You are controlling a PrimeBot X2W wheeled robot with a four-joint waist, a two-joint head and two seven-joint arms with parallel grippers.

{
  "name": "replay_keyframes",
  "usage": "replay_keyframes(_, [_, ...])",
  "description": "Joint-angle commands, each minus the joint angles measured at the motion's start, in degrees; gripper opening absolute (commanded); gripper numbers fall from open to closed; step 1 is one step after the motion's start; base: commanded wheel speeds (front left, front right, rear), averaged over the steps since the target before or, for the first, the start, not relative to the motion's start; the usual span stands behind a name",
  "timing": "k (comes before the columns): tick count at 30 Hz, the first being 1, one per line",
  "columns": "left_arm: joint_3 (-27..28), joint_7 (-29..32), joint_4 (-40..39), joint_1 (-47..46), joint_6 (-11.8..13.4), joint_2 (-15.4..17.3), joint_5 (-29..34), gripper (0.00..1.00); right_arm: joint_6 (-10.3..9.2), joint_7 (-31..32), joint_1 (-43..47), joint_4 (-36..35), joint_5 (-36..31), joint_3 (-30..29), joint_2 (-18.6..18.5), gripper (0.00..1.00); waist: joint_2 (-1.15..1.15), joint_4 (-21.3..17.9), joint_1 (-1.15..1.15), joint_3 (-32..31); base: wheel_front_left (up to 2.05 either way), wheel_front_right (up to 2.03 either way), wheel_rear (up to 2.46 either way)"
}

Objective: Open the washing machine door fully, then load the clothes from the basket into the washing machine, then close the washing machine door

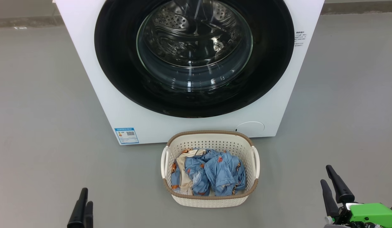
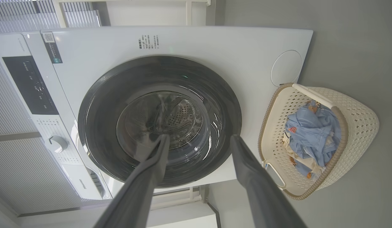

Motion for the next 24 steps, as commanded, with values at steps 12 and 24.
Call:
replay_keyframes(12, [-0.48, -1.61, -3.13, -2.37, -0.08, 0.79, 0.59, 1.00, 0.06, -2.43, -2.82, -3.52, -1.46, 2.05, -0.82, 1.00, 0.00, 0.08, -0.12, 0.13, 0.00, 0.00, 0.00])
replay_keyframes(24, [-1.76, -3.21, -4.89, -3.08, -0.13, 1.50, 1.98, 1.00, 0.10, -4.50, -3.84, -5.49, -3.67, 3.62, -1.25, 1.00, 0.00, 0.13, -0.12, 0.21, 0.00, 0.00, 0.00])
